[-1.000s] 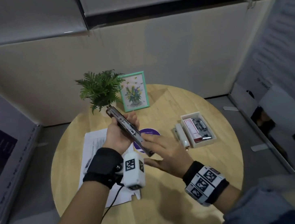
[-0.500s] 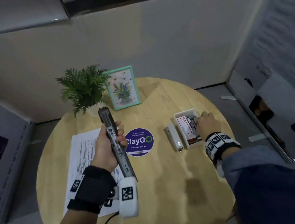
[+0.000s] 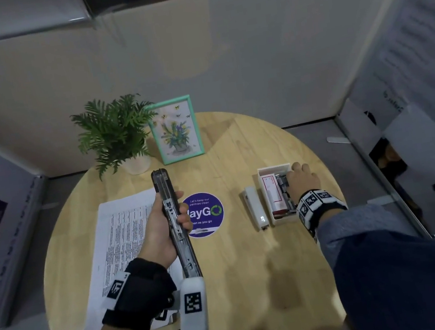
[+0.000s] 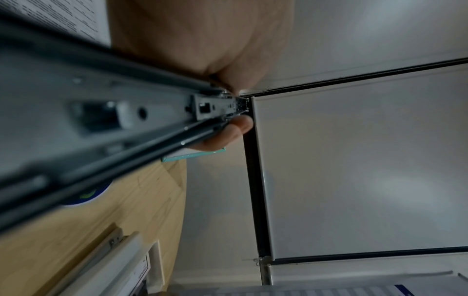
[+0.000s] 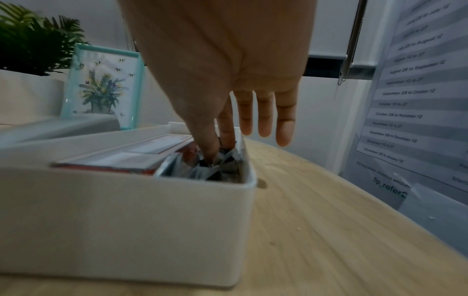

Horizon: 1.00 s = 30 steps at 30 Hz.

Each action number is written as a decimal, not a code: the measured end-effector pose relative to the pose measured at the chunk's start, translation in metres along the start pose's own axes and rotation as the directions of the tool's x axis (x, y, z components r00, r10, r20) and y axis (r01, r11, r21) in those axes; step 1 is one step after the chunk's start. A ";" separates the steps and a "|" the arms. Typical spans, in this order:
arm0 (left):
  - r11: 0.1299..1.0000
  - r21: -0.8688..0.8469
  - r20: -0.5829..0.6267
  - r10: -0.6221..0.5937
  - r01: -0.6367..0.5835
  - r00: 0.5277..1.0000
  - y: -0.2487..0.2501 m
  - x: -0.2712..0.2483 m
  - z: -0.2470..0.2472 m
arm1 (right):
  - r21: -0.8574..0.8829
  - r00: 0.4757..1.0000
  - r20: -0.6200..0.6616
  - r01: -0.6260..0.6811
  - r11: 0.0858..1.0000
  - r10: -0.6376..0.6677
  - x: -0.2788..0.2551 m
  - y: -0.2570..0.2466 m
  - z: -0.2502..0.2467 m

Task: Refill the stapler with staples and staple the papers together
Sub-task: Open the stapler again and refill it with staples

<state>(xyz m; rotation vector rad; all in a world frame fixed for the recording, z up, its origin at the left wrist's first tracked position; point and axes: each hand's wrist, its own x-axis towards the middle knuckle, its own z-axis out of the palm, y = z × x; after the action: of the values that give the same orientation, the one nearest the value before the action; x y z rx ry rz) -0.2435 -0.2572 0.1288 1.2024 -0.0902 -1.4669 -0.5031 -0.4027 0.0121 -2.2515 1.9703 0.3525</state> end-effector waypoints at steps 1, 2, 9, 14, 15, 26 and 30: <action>1.000 -0.003 0.003 -0.009 0.009 1.000 -0.001 0.001 0.001 | -0.010 1.000 -0.012 -0.001 1.000 0.001 -0.001 0.001 0.000; 1.000 -0.011 0.006 -0.020 0.020 1.000 -0.003 0.002 0.002 | -0.024 1.000 -0.019 0.001 1.000 -0.001 -0.001 0.002 0.002; 0.999 0.004 0.018 -0.039 0.039 0.999 -0.007 -0.003 0.003 | -0.130 0.994 -0.063 0.086 0.988 -0.095 -0.010 0.005 0.004; 1.000 0.010 0.012 -0.024 0.023 1.000 -0.006 -0.008 0.001 | -0.144 0.986 -0.071 0.141 0.979 -0.153 -0.010 0.001 0.001; 1.000 0.005 0.009 -0.021 0.021 1.000 -0.006 -0.008 0.001 | -0.149 0.984 -0.072 0.148 0.978 -0.160 -0.010 0.000 0.001; 0.998 0.057 0.036 -0.015 0.013 0.999 -0.009 -0.013 0.003 | 0.336 0.987 -0.069 -0.116 0.935 0.147 -0.018 0.003 -0.020; 0.992 0.123 0.074 0.016 -0.025 0.997 -0.012 -0.016 0.006 | 0.740 0.964 -0.160 -0.026 0.672 0.214 -0.034 -0.012 -0.046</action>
<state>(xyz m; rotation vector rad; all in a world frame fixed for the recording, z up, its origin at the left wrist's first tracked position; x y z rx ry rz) -0.2588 -0.2441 0.1336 1.2441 -0.2456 -1.5050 -0.4915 -0.3799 0.0647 -1.6713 1.8720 -0.6416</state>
